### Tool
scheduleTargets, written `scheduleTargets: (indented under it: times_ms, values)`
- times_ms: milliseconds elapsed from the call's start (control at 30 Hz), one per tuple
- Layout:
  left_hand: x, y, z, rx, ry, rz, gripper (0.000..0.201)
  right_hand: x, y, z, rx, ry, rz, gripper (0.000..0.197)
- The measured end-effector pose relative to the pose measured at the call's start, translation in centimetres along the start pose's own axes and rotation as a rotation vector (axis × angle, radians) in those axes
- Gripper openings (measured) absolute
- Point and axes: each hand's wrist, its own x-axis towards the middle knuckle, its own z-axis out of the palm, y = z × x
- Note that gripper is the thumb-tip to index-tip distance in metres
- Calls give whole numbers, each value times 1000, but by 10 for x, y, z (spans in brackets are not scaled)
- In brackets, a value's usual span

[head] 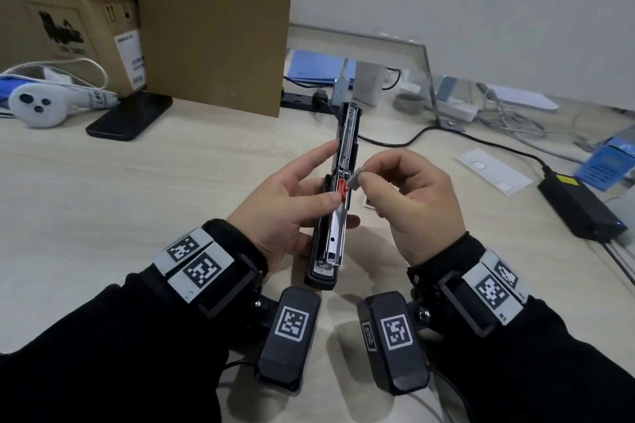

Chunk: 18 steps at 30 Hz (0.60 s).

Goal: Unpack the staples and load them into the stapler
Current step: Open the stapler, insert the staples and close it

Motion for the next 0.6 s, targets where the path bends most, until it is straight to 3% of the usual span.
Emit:
scheduleTargets:
  times_ms: [600]
  values:
    - [1, -2, -2, 14, -35, 4, 61, 0, 1, 2, -146, -80, -77, 17]
